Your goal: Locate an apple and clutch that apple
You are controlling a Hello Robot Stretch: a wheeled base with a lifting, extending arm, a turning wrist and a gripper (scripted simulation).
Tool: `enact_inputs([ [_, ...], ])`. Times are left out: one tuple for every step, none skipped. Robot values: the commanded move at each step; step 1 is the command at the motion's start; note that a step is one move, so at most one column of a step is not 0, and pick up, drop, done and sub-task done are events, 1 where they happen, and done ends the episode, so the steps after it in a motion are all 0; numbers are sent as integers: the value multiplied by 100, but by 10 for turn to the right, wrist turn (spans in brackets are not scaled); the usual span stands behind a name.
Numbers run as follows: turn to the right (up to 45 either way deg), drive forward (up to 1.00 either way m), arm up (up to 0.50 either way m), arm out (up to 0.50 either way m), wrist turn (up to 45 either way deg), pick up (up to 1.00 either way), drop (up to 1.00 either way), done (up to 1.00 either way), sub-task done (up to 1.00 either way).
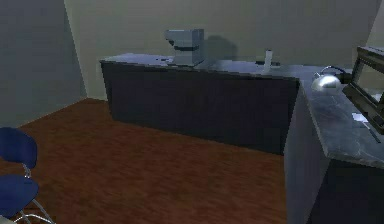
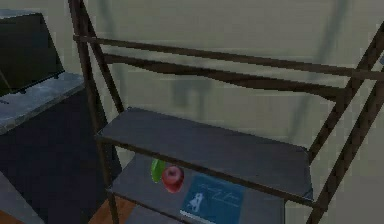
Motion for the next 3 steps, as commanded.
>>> enact_inputs([
  [0, 0, 20, 0, 0, 0, 0, 0, 0],
  [0, 0, 0, 28, 0, 0, 0, 0, 0],
  [0, 0, 0, 0, 450, 0, 0, 0, 0],
])
